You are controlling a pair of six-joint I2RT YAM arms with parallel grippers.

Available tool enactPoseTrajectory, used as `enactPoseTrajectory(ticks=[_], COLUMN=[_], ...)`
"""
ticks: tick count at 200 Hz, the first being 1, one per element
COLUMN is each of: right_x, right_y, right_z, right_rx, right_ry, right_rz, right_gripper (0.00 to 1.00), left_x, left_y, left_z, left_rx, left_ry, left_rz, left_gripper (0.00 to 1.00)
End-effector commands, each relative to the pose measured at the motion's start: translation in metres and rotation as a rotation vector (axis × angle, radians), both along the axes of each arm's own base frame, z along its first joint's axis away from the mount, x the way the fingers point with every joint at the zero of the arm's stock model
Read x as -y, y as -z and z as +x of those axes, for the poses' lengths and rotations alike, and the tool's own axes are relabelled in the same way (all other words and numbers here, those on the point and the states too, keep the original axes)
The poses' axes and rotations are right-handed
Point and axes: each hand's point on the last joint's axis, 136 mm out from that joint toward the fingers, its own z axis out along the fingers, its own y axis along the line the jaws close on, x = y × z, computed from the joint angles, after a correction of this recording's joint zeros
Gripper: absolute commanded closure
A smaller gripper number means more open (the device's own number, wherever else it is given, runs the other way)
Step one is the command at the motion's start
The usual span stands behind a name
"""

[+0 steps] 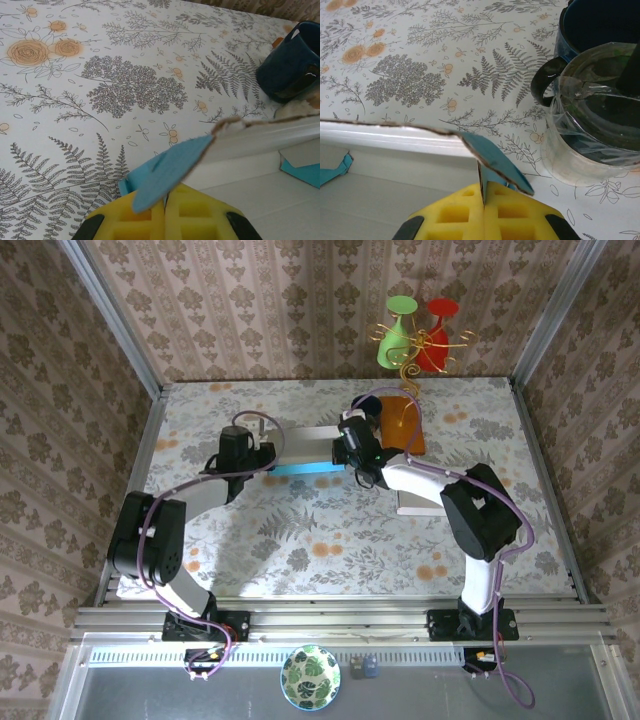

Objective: Fold the paper box

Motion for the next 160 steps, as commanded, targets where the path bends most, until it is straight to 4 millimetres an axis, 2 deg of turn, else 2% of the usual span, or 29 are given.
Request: enactPoseTrajectory(ticks=[1,31,44,70,99,104,109,135,160], right_x=[-0.014,-0.007,-0.007,-0.004,0.000,0.000,0.002,0.005,0.012], right_y=[-0.005,-0.001,0.000,-0.001,-0.015,-0.017,-0.018,-0.029,-0.042], right_z=[-0.013,-0.021,-0.029,-0.049,-0.077,-0.081,-0.086,-0.102,-0.113], right_rx=[0.006,-0.058,-0.111,-0.235,-0.342,-0.357,-0.376,-0.425,-0.458], right_ry=[-0.041,-0.017,-0.014,0.018,0.096,0.109,0.130,0.204,0.294], right_rz=[0.018,-0.001,0.011,0.072,0.230,0.258,0.289,0.422,0.531], right_gripper=[1.00,0.99,0.90,0.63,0.45,0.44,0.42,0.37,0.37], left_x=[0.022,0.018,0.018,0.014,0.010,0.006,0.016,0.017,0.021], left_y=[-0.014,-0.003,0.002,0.011,0.020,0.022,0.022,0.027,0.028], left_z=[-0.013,-0.023,-0.028,-0.038,-0.048,-0.049,-0.055,-0.062,-0.067], left_rx=[0.029,0.006,-0.001,-0.007,-0.010,-0.012,-0.006,-0.009,-0.005], left_ry=[0.087,0.071,0.068,0.041,-0.001,-0.016,0.005,-0.012,-0.013], left_rz=[-0.064,-0.036,-0.019,0.032,0.097,0.109,0.115,0.145,0.163], left_gripper=[1.00,1.00,1.00,1.00,1.00,1.00,1.00,1.00,1.00])
